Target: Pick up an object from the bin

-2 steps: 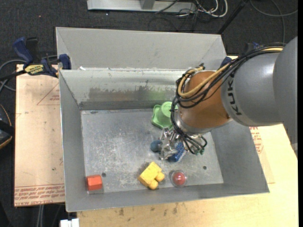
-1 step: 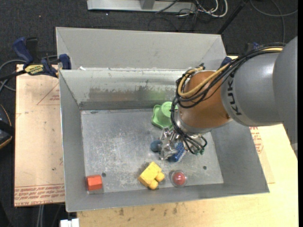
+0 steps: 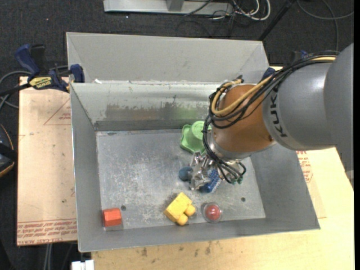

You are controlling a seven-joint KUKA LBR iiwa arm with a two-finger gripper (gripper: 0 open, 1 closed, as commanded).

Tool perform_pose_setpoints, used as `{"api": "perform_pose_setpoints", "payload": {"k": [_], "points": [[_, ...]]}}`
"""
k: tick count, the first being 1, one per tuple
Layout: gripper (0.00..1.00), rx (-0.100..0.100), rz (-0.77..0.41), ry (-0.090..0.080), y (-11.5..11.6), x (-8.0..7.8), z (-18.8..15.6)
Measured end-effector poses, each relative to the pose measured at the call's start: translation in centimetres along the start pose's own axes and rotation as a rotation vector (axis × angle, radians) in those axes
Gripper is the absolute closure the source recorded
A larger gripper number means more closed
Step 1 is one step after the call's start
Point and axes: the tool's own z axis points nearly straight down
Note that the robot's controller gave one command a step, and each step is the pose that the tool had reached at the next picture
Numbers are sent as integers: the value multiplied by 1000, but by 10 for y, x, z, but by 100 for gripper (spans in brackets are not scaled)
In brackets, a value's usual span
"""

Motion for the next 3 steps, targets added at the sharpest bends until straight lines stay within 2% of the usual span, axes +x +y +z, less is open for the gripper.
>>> {"api": "perform_pose_setpoints", "payload": {"k": [3], "points": [[100, 0, 0, 0, 0, 0, 0]]}}
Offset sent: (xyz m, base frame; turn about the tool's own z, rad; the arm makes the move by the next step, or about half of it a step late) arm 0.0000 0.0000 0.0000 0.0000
